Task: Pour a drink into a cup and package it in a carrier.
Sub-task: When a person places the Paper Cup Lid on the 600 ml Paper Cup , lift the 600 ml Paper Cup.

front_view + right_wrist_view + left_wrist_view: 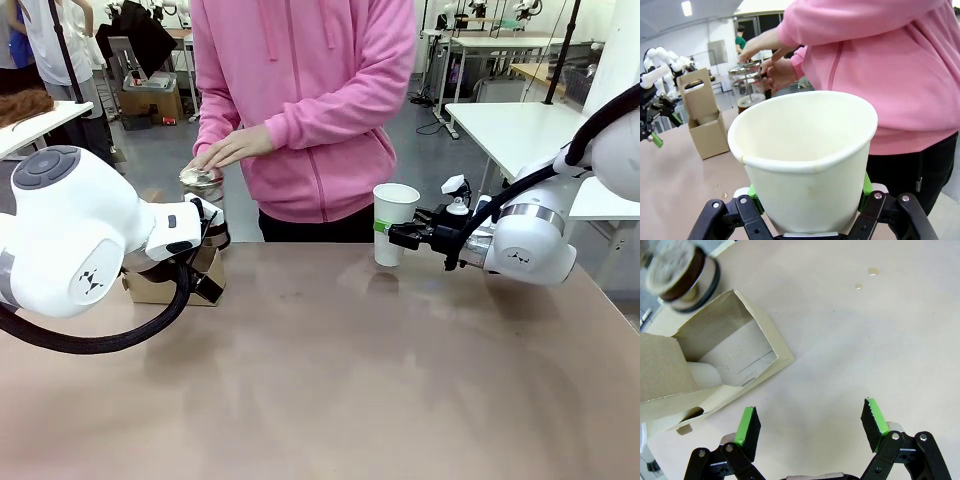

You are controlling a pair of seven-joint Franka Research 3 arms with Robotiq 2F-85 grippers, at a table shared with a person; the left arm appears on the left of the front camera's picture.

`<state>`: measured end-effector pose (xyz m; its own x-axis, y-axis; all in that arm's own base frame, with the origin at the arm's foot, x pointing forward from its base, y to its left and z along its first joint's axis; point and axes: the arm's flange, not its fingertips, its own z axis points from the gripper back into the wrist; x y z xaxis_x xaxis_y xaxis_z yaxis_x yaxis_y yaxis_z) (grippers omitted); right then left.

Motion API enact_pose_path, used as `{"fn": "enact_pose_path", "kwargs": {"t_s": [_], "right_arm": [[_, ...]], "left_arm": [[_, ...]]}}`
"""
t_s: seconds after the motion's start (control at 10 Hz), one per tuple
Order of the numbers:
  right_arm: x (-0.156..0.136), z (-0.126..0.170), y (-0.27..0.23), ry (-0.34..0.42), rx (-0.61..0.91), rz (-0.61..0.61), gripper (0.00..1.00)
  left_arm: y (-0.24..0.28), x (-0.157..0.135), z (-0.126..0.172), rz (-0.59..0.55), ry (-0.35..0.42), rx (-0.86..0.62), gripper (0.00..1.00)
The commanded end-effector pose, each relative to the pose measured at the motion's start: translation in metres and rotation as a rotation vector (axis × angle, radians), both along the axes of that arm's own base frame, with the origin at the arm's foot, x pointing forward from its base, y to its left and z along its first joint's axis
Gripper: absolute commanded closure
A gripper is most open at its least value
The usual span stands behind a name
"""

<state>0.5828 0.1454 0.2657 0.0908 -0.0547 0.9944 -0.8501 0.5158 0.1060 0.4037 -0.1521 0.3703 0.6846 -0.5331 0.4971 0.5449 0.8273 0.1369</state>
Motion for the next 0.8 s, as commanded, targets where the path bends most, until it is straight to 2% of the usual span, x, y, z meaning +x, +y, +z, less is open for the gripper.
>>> {"fn": "enact_pose_path", "kwargs": {"t_s": [0.0,0.7], "right_arm": [[-0.0015,0.0042,0.0013,-0.004,0.001,-0.001,0.2],[-0.0015,0.0042,0.0013,-0.004,0.001,-0.001,0.2]], "left_arm": [[0.0003,-0.0002,0.0003,0.0,0.0,-0.002,0.0],[0.0003,-0.0002,0.0003,0.0,0.0,-0.002,0.0]]}}
